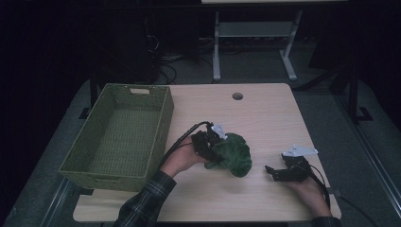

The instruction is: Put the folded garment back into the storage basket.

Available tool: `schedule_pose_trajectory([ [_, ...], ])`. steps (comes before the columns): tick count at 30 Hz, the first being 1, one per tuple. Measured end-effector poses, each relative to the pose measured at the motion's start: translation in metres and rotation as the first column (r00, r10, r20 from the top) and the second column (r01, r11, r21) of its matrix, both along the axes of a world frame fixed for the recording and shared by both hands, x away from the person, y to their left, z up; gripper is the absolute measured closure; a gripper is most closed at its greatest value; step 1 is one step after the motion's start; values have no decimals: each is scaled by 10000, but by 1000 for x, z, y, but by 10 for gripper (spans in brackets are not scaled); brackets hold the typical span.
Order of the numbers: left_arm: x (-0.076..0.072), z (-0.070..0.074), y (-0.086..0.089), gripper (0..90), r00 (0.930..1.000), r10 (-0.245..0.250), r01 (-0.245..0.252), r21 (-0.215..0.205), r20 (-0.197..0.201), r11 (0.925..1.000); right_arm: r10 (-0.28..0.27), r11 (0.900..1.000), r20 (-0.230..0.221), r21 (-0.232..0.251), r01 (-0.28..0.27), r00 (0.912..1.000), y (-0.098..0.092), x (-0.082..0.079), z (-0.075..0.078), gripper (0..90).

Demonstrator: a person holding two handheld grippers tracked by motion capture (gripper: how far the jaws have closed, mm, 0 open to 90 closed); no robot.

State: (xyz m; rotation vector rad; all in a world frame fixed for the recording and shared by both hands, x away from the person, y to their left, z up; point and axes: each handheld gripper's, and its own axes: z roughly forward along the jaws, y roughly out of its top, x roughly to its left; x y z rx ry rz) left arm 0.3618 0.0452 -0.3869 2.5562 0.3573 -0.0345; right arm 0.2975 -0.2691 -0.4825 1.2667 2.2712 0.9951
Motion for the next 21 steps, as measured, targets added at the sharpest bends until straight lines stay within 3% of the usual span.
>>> schedule_pose_trajectory([
  [9,0,23,11,682,9994,316,-317,41,116,9995,-330,9993,-239,-205,325,9992,1,3,-1,4],
  [21,2,56,36,681,9962,815,-812,-97,321,9966,-391,9991,-279,-183,386,9988,1,4,-1,3],
])
